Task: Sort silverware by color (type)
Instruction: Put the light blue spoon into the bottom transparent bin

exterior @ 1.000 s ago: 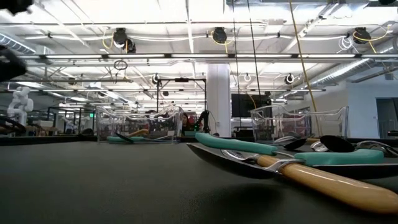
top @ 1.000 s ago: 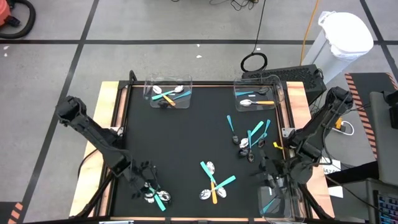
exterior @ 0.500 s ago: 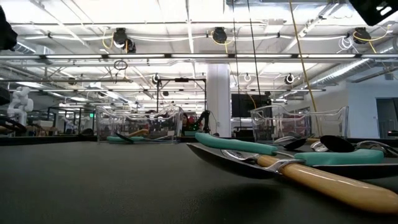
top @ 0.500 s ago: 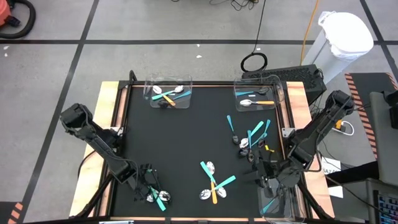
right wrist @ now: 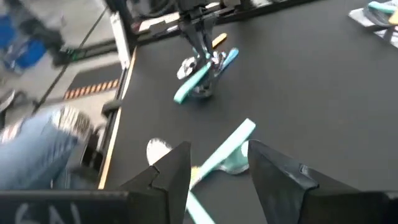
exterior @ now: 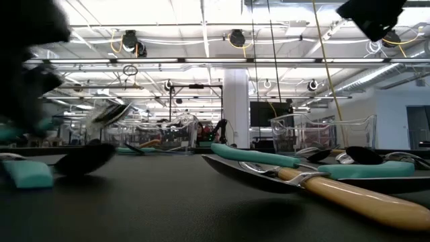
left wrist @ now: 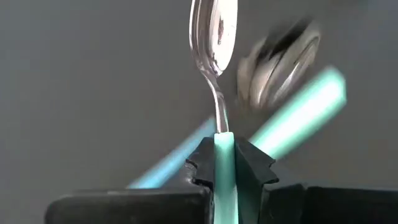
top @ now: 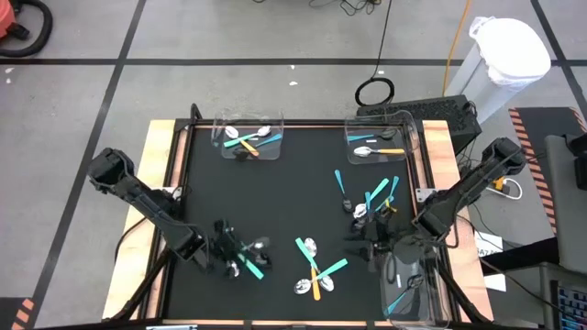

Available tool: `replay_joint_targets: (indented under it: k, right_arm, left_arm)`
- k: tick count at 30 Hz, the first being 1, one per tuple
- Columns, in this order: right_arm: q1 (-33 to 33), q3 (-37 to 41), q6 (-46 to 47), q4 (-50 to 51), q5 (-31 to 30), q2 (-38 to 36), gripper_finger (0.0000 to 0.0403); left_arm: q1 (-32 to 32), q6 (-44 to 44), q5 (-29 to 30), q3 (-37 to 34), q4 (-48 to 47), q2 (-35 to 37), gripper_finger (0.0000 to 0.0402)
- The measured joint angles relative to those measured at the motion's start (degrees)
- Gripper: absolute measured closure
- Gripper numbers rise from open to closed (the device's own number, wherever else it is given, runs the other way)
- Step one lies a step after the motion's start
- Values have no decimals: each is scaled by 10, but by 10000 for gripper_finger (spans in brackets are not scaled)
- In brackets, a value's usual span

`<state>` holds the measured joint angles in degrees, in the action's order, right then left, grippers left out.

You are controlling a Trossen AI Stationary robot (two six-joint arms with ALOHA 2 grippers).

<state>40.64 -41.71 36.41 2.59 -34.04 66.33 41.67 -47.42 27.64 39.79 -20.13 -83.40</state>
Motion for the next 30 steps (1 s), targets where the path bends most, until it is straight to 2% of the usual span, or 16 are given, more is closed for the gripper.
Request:
replay_joint_targets:
  k: [3, 7, 13, 17, 24, 27, 30]
  right_arm:
    - [-19, 0, 6, -50, -4, 35, 248]
    - [-47, 0, -8, -153, -4, 100, 247]
    - [-98, 0, -86, -370, -1, 195, 246]
    - [-131, 0, -114, -484, 29, 235, 226]
    - [-171, 0, -136, -551, 45, 276, 189]
    - [-180, 0, -150, -569, 73, 285, 190]
    - [-189, 0, -150, -580, 73, 292, 204]
  left_arm:
    - [-27, 27, 54, 6, 27, 10, 383]
    - [-61, 106, 90, 8, 152, 11, 386]
    - [-110, 209, 110, 9, 374, -16, 387]
    - [-128, 272, 110, 9, 479, -50, 387]
    - [-146, 336, 101, 9, 632, -114, 388]
    - [-151, 348, 93, 9, 664, -126, 388]
    - [-156, 349, 86, 9, 675, -131, 388]
